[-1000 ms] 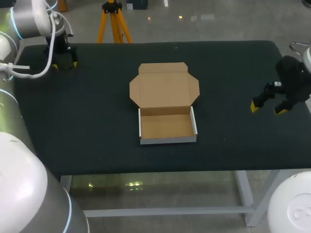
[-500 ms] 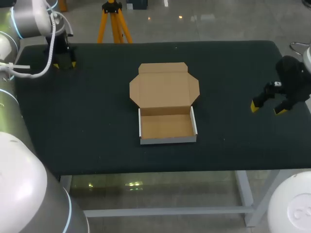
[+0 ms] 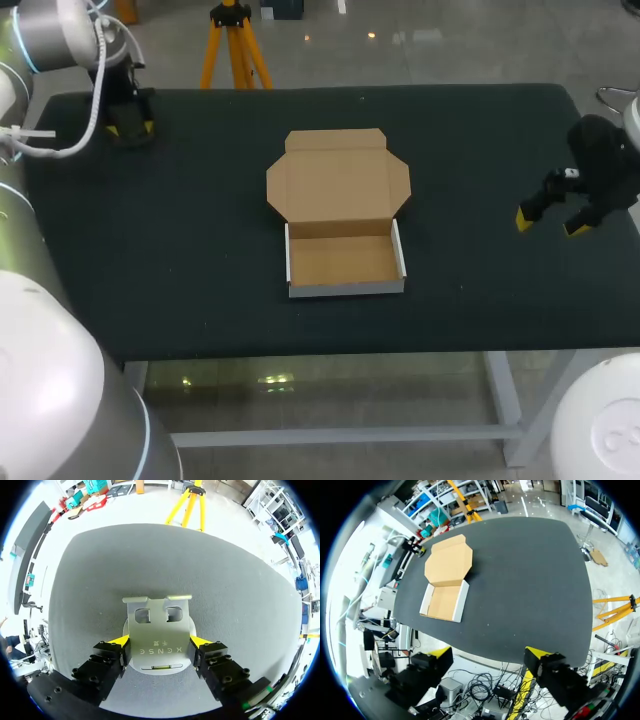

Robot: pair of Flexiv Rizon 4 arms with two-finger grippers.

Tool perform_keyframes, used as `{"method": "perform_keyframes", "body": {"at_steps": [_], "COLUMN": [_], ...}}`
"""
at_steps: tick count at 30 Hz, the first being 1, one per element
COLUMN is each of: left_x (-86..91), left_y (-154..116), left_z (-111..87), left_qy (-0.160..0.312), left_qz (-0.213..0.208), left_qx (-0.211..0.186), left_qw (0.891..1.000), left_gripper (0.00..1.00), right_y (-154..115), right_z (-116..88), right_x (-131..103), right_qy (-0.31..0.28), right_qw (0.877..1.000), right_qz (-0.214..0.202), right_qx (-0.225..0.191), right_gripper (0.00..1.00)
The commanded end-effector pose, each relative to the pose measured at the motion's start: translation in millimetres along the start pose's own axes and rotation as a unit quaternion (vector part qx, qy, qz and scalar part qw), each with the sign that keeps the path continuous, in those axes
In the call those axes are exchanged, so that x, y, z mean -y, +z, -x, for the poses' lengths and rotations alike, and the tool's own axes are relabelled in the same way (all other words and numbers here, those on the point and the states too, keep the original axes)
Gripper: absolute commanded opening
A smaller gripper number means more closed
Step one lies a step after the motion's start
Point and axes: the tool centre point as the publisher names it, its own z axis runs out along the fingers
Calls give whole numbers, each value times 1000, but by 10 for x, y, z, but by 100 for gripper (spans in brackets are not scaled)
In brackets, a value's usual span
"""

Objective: Assemble the packaging by folding the flat box into shape, placing the metal phone stand inside, and closing the box properly

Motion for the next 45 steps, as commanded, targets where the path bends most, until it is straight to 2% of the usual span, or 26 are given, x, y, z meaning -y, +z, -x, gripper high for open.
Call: {"method": "perform_keyframes", "body": {"at_steps": [1, 8, 12, 14, 20, 26, 35, 38, 45], "left_x": [-159, -347, -464, -529, -736, -980, -1429, -1573, -1944], "left_y": [-123, -262, -361, -398, -517, -666, -962, -1063, -1356], "left_z": [-6, -22, -31, -39, -61, -119, -277, -337, -480], "left_qy": [3, 15, 23, 26, 32, 45, 65, 70, 90], "left_qz": [-12, -21, -26, -29, -34, -34, -48, -54, -70], "left_qx": [1, -2, -2, -1, -7, -22, -24, -25, -24], "left_qw": [1000, 1000, 999, 999, 999, 998, 996, 996, 993], "left_gripper": [0, 0, 0, 0, 0, 0, 0, 0, 0], "right_y": [-21, -21, 19, 49, 93, 107, 208, 230, 230], "right_z": [-3, -3, 6, 25, 52, 64, -15, -14, -14], "right_x": [6, 6, -61, -82, -150, -194, -191, -165, -165], "right_qy": [0, 0, -91, -123, -241, -337, -452, -469, -469], "right_qw": [1000, 1000, 996, 992, 969, 936, 883, 873, 873], "right_qz": [-2, -2, 12, 21, 56, 83, 66, 55, 55], "right_qx": [0, 0, 8, -4, -29, -62, -106, -123, -123], "right_gripper": [100, 100, 100, 100, 100, 100, 100, 100, 100]}}
